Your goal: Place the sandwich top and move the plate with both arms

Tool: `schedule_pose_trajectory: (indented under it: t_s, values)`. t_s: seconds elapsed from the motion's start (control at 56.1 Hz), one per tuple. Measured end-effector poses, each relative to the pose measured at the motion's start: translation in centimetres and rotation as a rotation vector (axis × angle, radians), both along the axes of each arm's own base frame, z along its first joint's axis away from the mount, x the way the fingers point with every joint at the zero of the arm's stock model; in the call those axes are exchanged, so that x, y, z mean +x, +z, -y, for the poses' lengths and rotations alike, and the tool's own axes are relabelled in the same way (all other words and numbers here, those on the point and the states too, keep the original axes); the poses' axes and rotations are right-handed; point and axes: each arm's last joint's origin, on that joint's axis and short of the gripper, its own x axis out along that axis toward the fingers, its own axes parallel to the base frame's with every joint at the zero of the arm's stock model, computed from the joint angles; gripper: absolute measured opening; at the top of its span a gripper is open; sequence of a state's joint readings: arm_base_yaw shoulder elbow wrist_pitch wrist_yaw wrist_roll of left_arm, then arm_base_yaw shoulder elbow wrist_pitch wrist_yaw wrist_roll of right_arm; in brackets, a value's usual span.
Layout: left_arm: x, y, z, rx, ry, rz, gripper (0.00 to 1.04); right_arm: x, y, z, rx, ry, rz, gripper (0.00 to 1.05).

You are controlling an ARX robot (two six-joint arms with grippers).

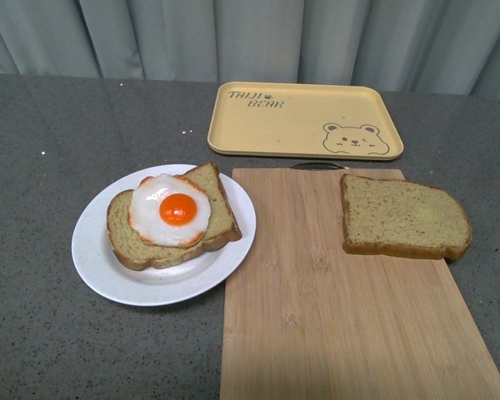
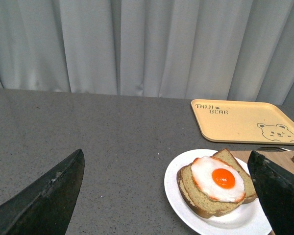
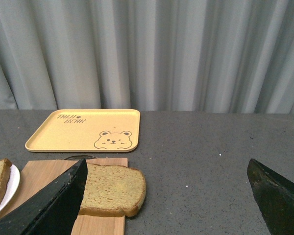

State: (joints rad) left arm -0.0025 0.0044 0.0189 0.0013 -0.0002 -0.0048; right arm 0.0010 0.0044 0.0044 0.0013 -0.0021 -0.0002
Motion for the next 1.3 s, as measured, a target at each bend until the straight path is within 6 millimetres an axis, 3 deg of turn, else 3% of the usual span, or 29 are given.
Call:
schedule_pose_trajectory:
  t_s: [1.302]
  values:
    - [0.0, 0.0, 0.0, 0.0, 0.0, 0.0, 0.98, 0.0, 0.01, 0.0, 0.0, 0.0, 0.0, 0.95]
